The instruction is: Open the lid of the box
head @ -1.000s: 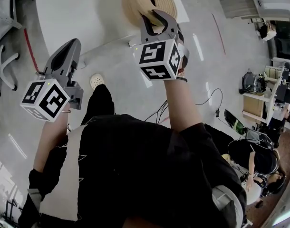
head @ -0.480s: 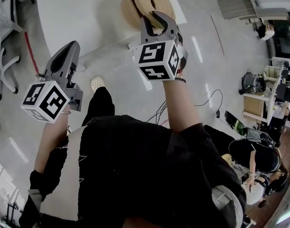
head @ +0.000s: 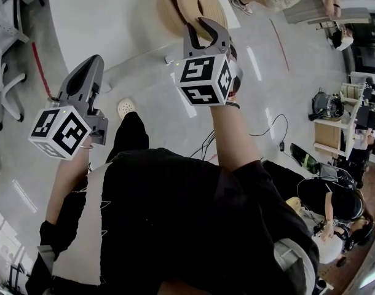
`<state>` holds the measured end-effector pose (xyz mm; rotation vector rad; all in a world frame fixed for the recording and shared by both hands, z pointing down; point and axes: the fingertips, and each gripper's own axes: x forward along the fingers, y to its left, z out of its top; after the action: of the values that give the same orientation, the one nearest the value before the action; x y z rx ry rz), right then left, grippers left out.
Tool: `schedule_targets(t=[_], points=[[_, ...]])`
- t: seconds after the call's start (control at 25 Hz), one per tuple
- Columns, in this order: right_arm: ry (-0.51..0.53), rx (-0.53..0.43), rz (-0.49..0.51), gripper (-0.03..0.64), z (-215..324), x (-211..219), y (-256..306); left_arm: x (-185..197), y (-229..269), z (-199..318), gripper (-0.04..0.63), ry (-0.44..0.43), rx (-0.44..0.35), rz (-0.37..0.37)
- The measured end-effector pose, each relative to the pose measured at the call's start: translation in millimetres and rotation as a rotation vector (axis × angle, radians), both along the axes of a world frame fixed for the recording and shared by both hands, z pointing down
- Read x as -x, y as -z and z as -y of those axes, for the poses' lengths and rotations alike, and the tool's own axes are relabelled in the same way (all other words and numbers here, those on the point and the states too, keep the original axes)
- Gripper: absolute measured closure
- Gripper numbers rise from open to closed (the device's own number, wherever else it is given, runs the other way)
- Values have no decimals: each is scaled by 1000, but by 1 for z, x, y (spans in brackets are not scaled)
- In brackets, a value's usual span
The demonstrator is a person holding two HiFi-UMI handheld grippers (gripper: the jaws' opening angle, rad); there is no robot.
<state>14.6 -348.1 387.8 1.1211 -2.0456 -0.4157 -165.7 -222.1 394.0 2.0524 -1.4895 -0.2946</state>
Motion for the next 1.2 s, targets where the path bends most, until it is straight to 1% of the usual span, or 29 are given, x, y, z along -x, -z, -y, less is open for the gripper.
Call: schedule_targets(t=[0.2, 0.44, 0.68, 0.8, 1.2], points=[[-13, 34, 69, 512, -6, -1, 2, 1, 5, -5, 584, 7, -9, 2], [-17, 77, 79, 515, -11, -3, 2, 2, 12, -5, 584, 6, -27, 4], [-31, 59, 53, 517, -12, -9, 4, -6, 20, -3, 584, -8, -35, 1], [-40, 50, 36, 515, -15, -8, 1, -3, 18, -5, 584, -9, -31, -1], [-94, 49, 113, 515, -32, -21, 4, -5, 16, -20, 584, -1, -35, -8]])
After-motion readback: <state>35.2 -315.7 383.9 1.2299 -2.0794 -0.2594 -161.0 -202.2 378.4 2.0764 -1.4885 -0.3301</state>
